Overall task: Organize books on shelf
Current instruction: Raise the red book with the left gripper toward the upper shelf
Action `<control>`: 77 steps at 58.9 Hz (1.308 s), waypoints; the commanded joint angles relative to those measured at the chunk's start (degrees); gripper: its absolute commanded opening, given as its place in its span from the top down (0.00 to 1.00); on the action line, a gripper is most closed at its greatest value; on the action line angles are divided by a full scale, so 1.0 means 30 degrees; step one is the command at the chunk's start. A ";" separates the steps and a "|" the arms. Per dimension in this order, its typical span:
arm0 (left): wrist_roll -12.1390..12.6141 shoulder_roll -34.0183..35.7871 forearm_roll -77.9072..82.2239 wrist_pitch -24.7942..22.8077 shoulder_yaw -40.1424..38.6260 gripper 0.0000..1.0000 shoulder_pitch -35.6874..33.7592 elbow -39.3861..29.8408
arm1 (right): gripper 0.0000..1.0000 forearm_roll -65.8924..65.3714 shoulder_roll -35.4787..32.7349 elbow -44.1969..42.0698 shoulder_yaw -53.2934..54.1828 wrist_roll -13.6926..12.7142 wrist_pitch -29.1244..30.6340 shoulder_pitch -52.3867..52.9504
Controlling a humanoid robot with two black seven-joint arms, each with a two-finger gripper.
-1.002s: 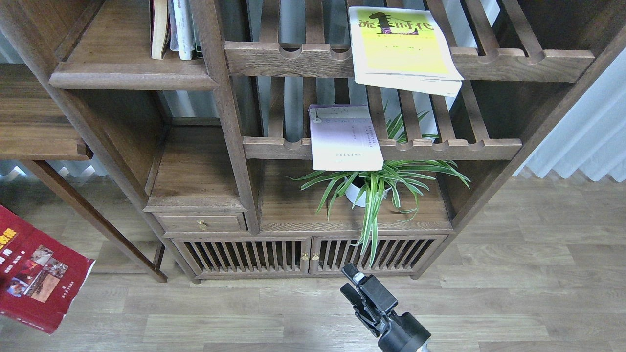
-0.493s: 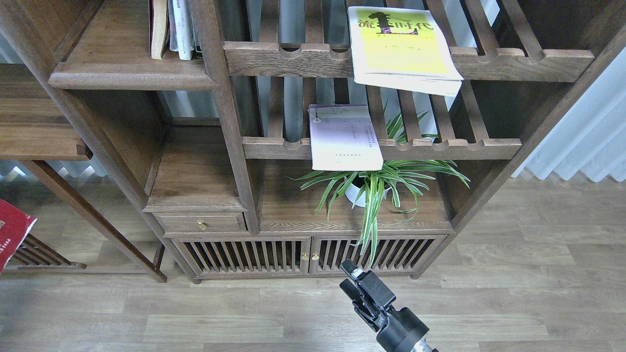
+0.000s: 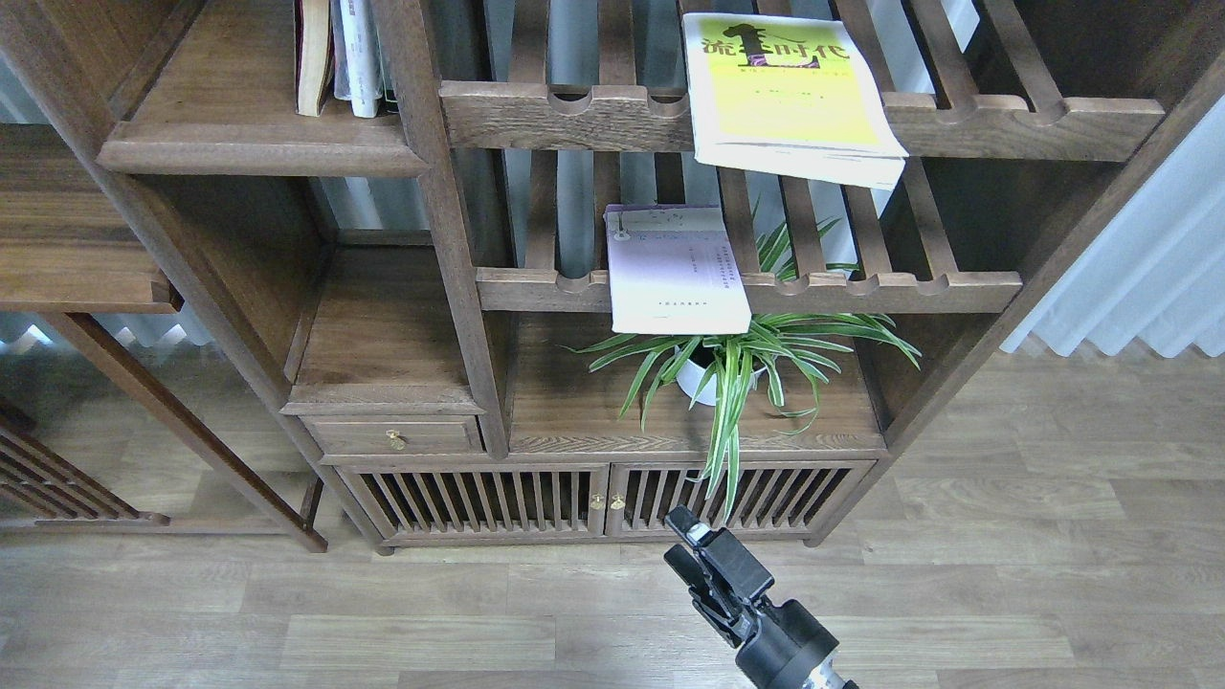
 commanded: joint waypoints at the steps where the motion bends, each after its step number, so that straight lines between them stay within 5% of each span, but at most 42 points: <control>1: 0.0109 0.1329 0.0029 0.0003 -0.0051 0.94 -0.1099 0.0019 | 0.05 0.0001 0.0040 -0.0009 -0.0003 0.0001 0.0000 0.0051; 14: 0.0402 0.3762 0.0029 0.0003 0.0417 0.94 -0.3942 0.0136 | 0.05 0.0001 0.0099 -0.0038 -0.0003 0.0001 0.0000 0.0051; 77: 0.1047 0.3764 -0.0088 0.0003 0.8943 0.94 -1.3435 0.0077 | 0.06 0.0001 0.0275 -0.0038 -0.0003 0.0001 0.0000 0.0315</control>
